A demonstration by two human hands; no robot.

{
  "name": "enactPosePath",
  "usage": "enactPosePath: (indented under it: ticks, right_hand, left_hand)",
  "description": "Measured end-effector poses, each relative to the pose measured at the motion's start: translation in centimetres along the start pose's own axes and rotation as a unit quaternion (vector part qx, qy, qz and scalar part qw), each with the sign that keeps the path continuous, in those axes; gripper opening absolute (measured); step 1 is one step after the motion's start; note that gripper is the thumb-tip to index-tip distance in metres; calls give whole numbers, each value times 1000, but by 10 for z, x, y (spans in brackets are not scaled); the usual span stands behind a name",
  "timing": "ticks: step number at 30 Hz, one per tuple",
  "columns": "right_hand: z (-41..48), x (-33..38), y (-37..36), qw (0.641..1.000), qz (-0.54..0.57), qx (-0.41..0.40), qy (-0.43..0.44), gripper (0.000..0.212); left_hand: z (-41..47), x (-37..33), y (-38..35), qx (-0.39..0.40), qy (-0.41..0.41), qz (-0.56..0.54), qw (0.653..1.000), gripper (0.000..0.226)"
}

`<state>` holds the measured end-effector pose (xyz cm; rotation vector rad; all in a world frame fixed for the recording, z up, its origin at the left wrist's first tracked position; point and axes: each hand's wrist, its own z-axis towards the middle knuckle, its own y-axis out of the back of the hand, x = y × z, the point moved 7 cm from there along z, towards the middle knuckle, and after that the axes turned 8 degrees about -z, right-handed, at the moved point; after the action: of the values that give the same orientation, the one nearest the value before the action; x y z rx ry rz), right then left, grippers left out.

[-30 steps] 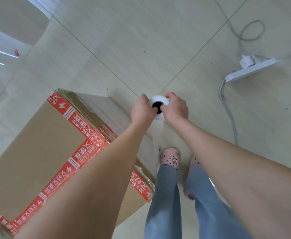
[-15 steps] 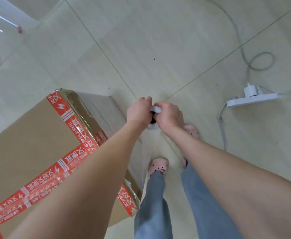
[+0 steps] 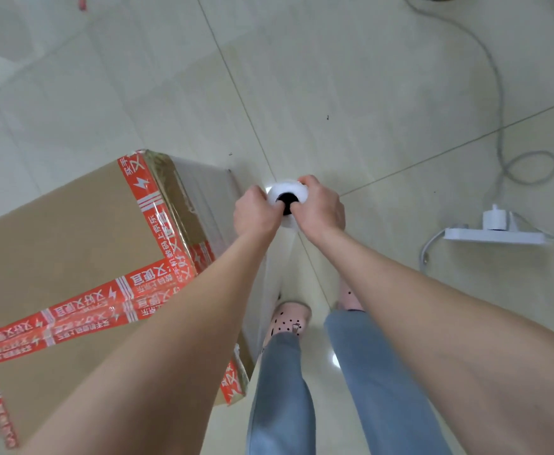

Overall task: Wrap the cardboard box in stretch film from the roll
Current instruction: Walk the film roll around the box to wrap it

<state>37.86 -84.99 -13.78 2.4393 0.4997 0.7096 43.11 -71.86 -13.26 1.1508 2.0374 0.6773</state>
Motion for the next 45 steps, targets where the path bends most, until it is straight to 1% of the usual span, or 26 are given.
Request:
enactPosePath:
  ticks: [1, 3, 6, 9, 11, 14, 17, 19, 23, 25, 26, 27, 28, 30, 33, 36, 37, 39, 42, 45]
  right_hand:
    - [1, -2, 1, 1000, 12, -1, -7, 41]
    - [2, -6, 3, 999, 31, -3, -20, 42]
    - [4, -11, 6, 999, 41, 7, -26, 41]
    - [8, -16, 12, 999, 33, 22, -12, 37]
    - [14, -16, 21, 1000, 14, 25, 0, 34]
    - [22, -10, 32, 999, -34, 24, 16, 35]
    - [31, 9, 40, 994, -95, -3, 46, 34]
    - [39, 29, 42, 987, -137, -25, 81, 33]
    - [51, 64, 41, 974, -182, -43, 128, 32]
    - [53, 72, 37, 972, -197, -41, 119, 31]
    - [54, 72, 35, 976, -191, -37, 100, 30]
    - [55, 70, 34, 980, -180, -29, 73, 30]
    - [56, 68, 33, 984, -167, -24, 50, 30]
    - [59, 68, 34, 987, -153, -22, 35, 30]
    - [62, 74, 38, 985, -163, -31, 54, 29]
    - [68, 83, 40, 980, -175, -42, 80, 29]
    - [70, 85, 40, 979, -180, -45, 86, 29]
    - [73, 90, 40, 976, -190, -47, 93, 28]
    - [77, 100, 38, 974, -195, -50, 105, 28]
    - [79, 116, 35, 968, -205, -54, 132, 31]
  left_hand:
    - [-1, -5, -1, 9, -21, 21, 1000, 19]
    - [-3, -21, -6, 26, -87, 85, 992, 19]
    - [-7, -47, -18, 56, -195, 187, 961, 21]
    - [-9, -66, -26, 68, -245, 247, 935, 23]
    - [-9, -74, -28, 73, -242, 242, 937, 22]
    - [-2, -78, -27, 70, -209, 185, 958, 16]
    - [13, -67, -16, 45, -142, 98, 984, 16]
    - [24, -57, -5, 19, -84, 44, 995, 11]
    - [40, -39, 11, -12, 14, -41, 999, 12]
    - [41, -28, 14, -19, 62, -99, 993, 17]
    - [42, -25, 16, -26, 80, -111, 990, 19]
    - [43, -23, 18, -27, 90, -97, 991, 22]
    - [45, -24, 19, -22, 87, -66, 994, 24]
    - [51, -35, 20, -7, 37, -14, 999, 23]
    - [64, -60, 20, 14, -83, 44, 995, 20]
    - [75, -77, 24, -5, -155, 136, 979, 18]
    - [78, -79, 26, -8, -164, 154, 974, 17]
    - [85, -79, 29, 1, -164, 158, 974, 16]
    - [92, -74, 34, 12, -155, 124, 980, 17]
    - [96, -68, 46, -2, -131, 70, 989, 16]
